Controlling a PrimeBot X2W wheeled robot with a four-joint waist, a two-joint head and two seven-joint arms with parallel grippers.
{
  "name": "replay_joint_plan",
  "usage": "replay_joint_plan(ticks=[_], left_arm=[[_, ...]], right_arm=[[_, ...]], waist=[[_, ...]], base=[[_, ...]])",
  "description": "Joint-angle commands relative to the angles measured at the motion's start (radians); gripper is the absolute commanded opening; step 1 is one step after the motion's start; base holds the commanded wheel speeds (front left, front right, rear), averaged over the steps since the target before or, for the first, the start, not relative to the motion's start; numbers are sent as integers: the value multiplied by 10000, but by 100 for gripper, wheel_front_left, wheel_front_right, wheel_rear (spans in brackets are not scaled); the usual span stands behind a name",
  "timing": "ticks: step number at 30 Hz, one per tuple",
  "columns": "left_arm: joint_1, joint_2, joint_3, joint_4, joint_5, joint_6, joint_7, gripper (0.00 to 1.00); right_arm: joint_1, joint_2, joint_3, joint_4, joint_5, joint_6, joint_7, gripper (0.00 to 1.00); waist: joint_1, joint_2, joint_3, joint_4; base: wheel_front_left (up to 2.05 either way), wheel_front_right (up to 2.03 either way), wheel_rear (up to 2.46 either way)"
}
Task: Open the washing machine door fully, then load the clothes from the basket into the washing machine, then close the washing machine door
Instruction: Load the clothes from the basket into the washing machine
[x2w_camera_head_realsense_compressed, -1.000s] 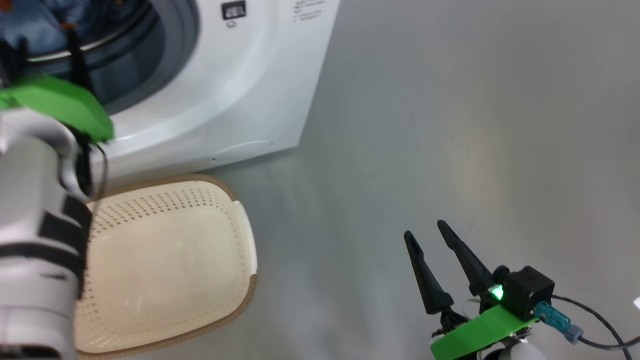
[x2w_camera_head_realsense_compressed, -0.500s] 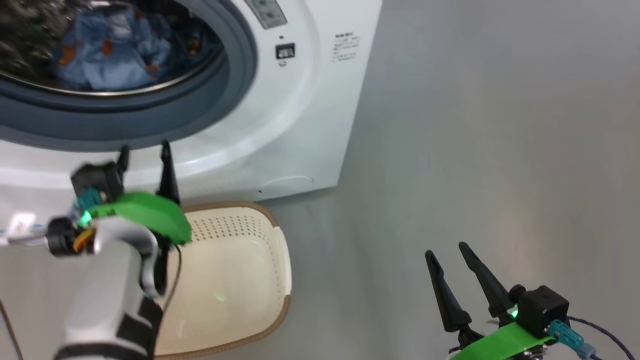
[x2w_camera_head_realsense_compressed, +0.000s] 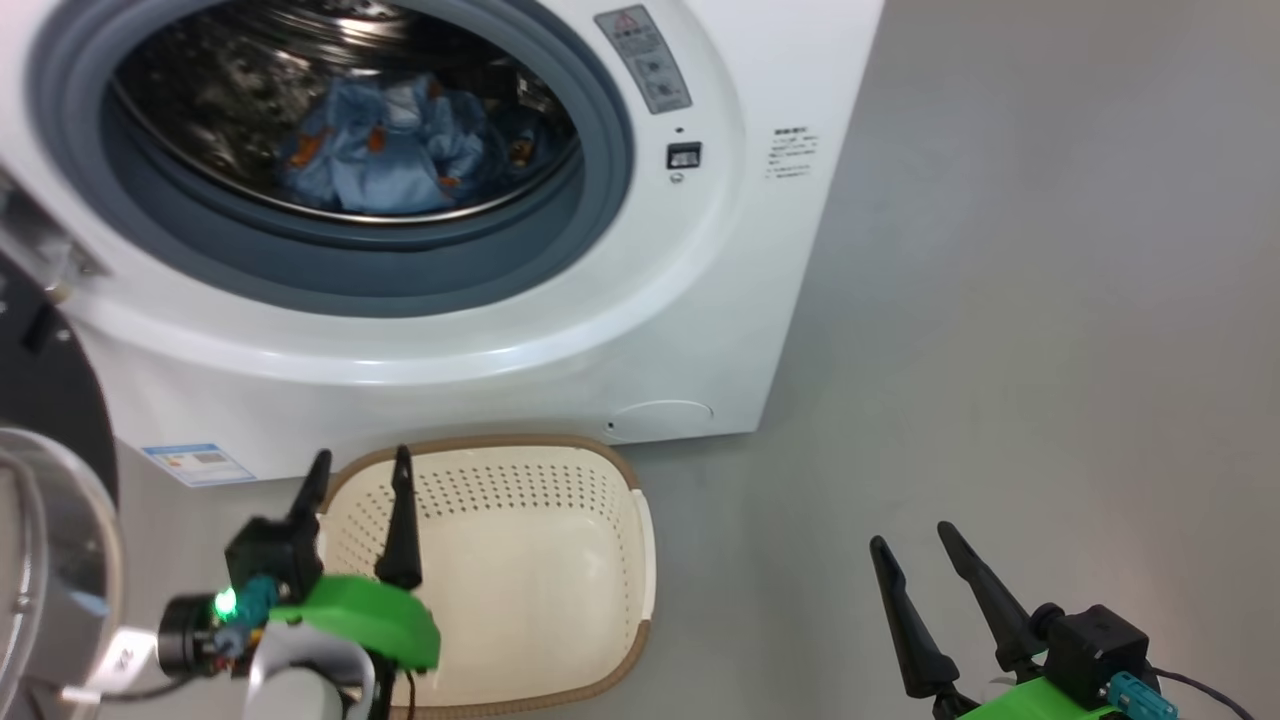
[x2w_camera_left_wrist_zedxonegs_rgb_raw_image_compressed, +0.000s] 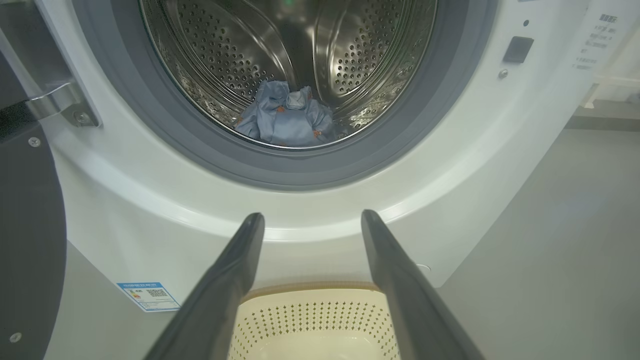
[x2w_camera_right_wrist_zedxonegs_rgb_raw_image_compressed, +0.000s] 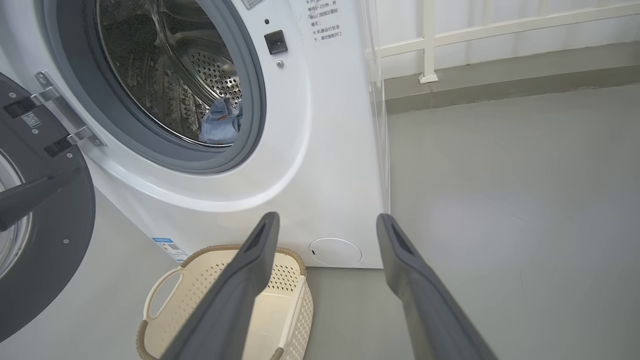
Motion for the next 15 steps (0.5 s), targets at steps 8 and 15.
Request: replay_joint_plan(ticks=[8, 15], left_arm=[[1443, 56, 45, -1032, 79, -63, -62, 100], [2333, 36, -24, -1538, 60, 224, -62, 100]], right_arm=[[236, -39, 251, -106, -154, 27, -49, 100], [457, -39, 243, -87, -114, 27, -49, 100]], waist=[[1, 0, -659, 402], [1, 0, -996, 406]], base=[[0, 0, 0], [0, 0, 0]])
